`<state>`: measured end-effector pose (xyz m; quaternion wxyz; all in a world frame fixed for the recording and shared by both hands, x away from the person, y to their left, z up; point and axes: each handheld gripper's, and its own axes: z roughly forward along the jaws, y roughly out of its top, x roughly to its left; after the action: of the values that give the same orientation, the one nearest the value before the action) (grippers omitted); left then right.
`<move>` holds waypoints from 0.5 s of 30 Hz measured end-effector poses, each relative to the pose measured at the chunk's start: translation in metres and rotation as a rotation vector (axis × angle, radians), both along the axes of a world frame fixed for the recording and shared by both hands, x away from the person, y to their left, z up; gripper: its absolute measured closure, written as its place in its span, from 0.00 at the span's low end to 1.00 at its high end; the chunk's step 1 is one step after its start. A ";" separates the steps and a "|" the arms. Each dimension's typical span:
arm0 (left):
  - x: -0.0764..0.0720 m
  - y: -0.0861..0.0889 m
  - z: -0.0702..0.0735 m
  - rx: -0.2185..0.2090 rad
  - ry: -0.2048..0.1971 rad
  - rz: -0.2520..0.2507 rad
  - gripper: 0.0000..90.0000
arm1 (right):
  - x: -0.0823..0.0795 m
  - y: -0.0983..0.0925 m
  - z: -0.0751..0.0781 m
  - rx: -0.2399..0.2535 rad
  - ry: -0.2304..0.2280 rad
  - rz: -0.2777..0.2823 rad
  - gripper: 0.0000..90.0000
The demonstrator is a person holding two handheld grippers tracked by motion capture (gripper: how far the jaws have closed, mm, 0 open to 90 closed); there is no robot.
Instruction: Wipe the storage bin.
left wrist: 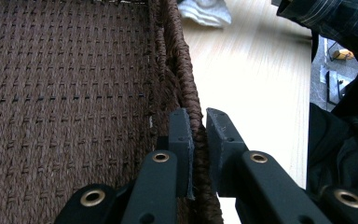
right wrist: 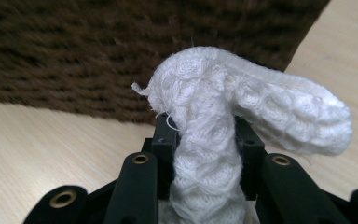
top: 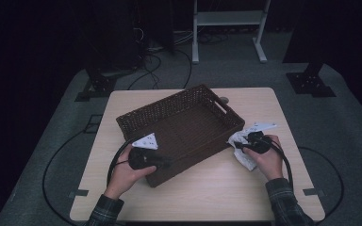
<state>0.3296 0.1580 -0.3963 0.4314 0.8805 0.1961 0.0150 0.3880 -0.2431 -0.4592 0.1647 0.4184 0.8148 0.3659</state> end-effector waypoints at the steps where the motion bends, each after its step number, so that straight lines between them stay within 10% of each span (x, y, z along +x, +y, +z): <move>1: 0.000 0.000 0.000 0.000 -0.001 0.000 0.89 | 0.001 0.001 -0.003 -0.010 0.007 0.000 0.75; 15: -0.001 -0.001 -0.001 0.011 0.002 -0.002 0.88 | 0.003 0.003 -0.019 -0.029 0.032 -0.003 0.75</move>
<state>0.3291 0.1572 -0.3973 0.4262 0.8831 0.1958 0.0147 0.3909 -0.2396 -0.4787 0.1583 0.4230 0.8219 0.3471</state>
